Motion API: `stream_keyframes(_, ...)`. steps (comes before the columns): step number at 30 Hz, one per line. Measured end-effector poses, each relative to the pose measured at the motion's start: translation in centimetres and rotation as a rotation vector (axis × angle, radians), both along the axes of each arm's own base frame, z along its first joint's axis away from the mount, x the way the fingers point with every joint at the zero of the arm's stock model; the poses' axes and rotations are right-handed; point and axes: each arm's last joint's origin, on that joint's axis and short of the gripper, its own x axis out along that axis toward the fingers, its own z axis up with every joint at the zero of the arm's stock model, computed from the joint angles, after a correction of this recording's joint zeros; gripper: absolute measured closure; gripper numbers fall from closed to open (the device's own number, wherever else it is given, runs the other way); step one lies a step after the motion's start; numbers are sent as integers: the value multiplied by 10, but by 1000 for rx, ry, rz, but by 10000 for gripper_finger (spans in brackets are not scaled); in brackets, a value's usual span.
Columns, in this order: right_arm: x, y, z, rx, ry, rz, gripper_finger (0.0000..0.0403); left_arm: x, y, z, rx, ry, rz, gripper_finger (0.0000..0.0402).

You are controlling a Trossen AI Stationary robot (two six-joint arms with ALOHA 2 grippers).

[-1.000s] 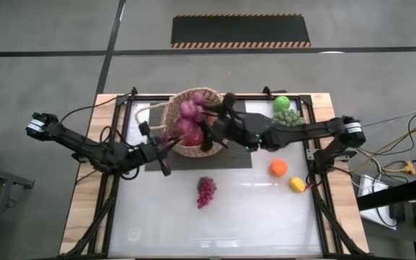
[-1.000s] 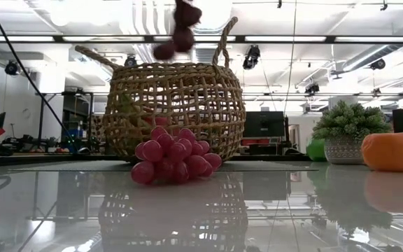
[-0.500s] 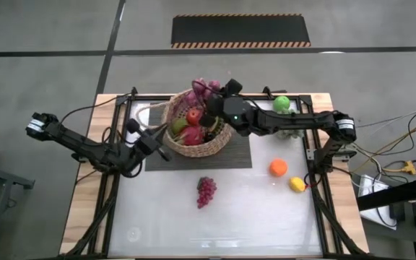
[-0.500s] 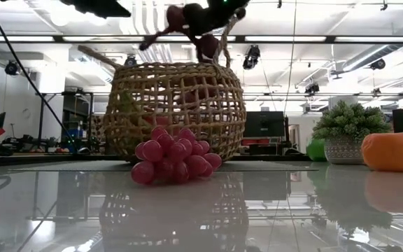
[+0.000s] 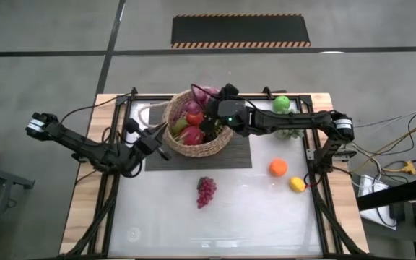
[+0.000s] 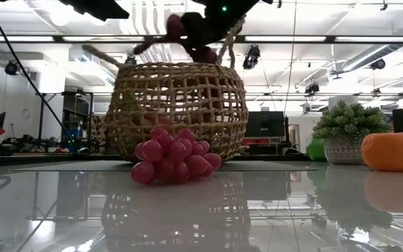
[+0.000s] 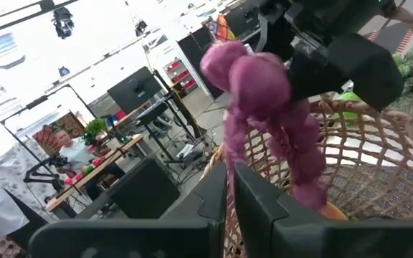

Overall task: Build produce basket
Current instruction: Put the purple garlic into the basket

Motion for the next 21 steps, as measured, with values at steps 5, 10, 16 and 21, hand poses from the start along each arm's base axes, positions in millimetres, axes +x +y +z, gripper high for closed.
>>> stream_keyframes(5, -1, -5, -1, 14, -6, -22, 161, 0, 0, 0, 0, 0, 0, 391)
stream_keyframes(10, -1, -6, 4, 20, -21, -29, 145, 0, 0, 0, 0, 0, 0, 391)
stream_keyframes(16, 0, -3, 6, 157, -60, 65, 140, 0, 0, 0, 0, 0, 0, 391)
stream_keyframes(21, -4, -12, 0, 250, -68, 16, 136, 0, 0, 0, 0, 0, 0, 391)
